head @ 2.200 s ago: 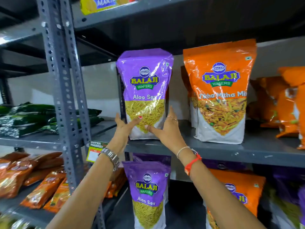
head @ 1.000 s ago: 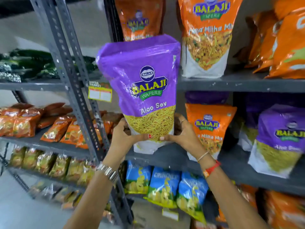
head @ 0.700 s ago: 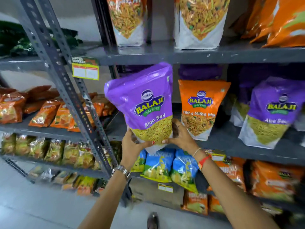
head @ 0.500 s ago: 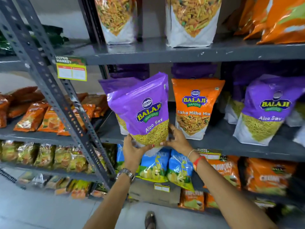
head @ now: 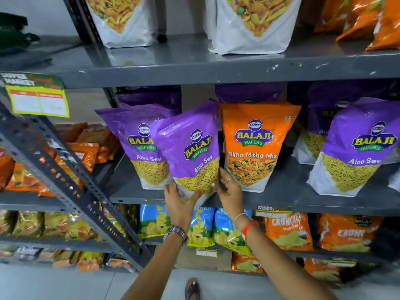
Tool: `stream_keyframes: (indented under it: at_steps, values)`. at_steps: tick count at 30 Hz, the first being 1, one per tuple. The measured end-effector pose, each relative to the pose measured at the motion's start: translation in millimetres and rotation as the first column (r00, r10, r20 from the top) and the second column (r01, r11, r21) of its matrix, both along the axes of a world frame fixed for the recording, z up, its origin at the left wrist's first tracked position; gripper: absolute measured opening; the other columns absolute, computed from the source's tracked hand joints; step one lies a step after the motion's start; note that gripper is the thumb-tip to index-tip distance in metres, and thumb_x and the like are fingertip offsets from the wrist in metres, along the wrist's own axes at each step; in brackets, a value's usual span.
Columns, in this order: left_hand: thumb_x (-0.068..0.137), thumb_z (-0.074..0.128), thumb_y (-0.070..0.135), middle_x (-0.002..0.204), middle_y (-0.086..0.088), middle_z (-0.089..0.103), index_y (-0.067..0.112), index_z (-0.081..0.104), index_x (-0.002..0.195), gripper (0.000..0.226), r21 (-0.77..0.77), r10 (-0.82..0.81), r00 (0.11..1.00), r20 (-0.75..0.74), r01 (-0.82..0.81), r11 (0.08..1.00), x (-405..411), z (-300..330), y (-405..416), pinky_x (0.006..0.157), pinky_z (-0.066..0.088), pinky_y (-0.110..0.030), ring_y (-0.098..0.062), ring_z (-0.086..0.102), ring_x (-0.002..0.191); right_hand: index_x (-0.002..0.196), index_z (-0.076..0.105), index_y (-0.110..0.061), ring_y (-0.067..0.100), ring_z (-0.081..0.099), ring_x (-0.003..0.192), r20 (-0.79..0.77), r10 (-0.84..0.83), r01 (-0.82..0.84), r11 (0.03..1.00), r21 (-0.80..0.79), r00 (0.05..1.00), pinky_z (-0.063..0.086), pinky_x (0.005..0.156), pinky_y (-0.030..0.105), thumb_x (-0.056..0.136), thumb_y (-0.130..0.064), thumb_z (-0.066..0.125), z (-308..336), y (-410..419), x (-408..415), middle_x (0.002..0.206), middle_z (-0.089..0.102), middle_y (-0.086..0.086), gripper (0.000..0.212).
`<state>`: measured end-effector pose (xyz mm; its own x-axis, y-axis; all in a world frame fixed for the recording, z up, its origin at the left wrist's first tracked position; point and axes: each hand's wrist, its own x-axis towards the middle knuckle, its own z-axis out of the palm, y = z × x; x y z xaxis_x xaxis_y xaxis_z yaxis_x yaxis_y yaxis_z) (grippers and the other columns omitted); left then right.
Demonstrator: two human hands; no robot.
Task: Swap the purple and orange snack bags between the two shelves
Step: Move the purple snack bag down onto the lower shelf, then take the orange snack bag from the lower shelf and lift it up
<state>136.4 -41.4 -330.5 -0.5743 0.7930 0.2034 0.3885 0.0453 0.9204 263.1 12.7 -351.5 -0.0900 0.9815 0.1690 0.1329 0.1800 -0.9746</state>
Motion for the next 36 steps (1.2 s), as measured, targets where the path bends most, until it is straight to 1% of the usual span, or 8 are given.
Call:
stream_keyframes:
  at_steps: [3,8,11,15,20,23,32,36]
  values:
    - [0.061,0.084,0.031,0.128,-0.015,0.048,0.003,0.046,0.13,0.084,-0.005,0.033,0.999,-0.014,-0.034,0.999,1.0,-5.5,8.4,0.094,0.048,-0.047,-0.032,0.05,0.118,0.13,0.057,-0.009,0.014,0.064,0.103,0.025,-0.125,0.123,0.989,0.077,0.992,0.055,0.093,0.034,0.088,-0.002,0.063,-4.2,-1.3,-8.0,0.118,0.064,0.0,0.043]
    - [0.062,0.085,0.018,0.135,-0.01,0.043,0.018,0.04,0.13,0.082,0.123,0.08,0.99,0.114,-0.094,0.988,15.0,-11.3,5.9,0.108,0.036,-0.03,-0.016,0.041,0.125,0.111,0.069,-0.007,0.026,0.069,0.1,-0.12,-0.389,0.403,0.905,0.134,0.914,0.055,0.09,0.029,0.083,-0.014,0.062,-5.2,-21.0,6.7,0.109,0.071,0.008,0.029]
    - [0.067,0.08,0.02,0.123,-0.018,0.042,0.01,0.043,0.128,0.073,0.275,0.204,0.972,-0.121,-0.164,0.947,39.8,-11.6,-7.7,0.103,0.029,-0.022,-0.023,0.036,0.117,0.114,0.062,-0.013,0.024,0.06,0.113,-0.256,-0.536,0.577,0.808,0.12,0.804,0.053,0.096,0.047,0.077,-0.012,0.065,-2.0,-16.6,33.0,0.119,0.06,0.008,0.037]
    - [0.081,0.065,0.02,0.109,-0.001,0.044,0.015,0.048,0.117,0.041,0.317,-0.14,0.918,-0.371,0.266,0.91,73.6,-3.9,0.7,0.099,0.032,-0.017,-0.018,0.043,0.107,0.129,0.047,-0.015,0.03,0.046,0.127,-0.085,-0.624,0.63,0.77,0.099,0.777,0.045,0.103,0.041,0.068,-0.019,0.08,3.0,1.4,72.2,0.132,0.046,0.009,0.07]
    - [0.08,0.057,0.051,0.149,0.007,0.012,0.009,0.002,0.149,0.098,0.031,-0.434,0.9,-0.036,0.435,0.9,104.6,10.3,37.3,0.117,0.009,-0.022,-0.002,0.009,0.14,0.144,0.033,-0.019,0.013,0.048,0.132,0.061,-0.428,0.429,0.903,-0.018,0.902,0.046,0.106,0.035,0.052,-0.057,0.086,4.3,17.5,96.2,0.14,0.052,0.005,0.112]
    - [0.078,0.057,0.05,0.16,-0.004,0.006,0.009,-0.01,0.148,0.106,-0.001,-0.445,0.889,0.11,0.448,0.894,113.9,12.0,54.2,0.12,0.009,-0.03,-0.013,0.01,0.147,0.139,0.039,-0.022,-0.011,0.057,0.108,-0.013,-0.291,0.29,0.955,-0.055,0.957,0.048,0.084,0.005,0.059,-0.037,0.087,8.0,20.7,104.5,0.123,0.059,-0.01,0.095]
    - [0.059,0.07,0.046,0.118,-0.021,0.059,0.005,0.05,0.122,0.078,-0.062,-0.318,0.938,0.138,0.329,0.942,104.5,5.0,73.8,0.092,0.05,-0.052,-0.036,0.058,0.109,0.119,0.053,-0.012,0.019,0.062,0.103,-0.002,-0.303,0.302,0.952,-0.046,0.953,0.053,0.089,0.035,0.071,-0.016,0.083,6.5,14.9,114.4,0.106,0.064,0.002,0.056]
    - [0.068,0.078,0.02,0.119,-0.023,0.056,0.001,0.049,0.12,0.063,-0.062,-0.333,0.935,0.121,0.342,0.938,110.6,10.4,59.1,0.089,0.049,-0.047,-0.039,0.056,0.107,0.119,0.055,-0.008,0.009,0.061,0.094,-0.001,-0.351,0.351,0.936,-0.012,0.936,0.049,0.075,0.007,0.066,-0.027,0.084,6.5,-6.6,118.2,0.102,0.064,-0.001,0.063]
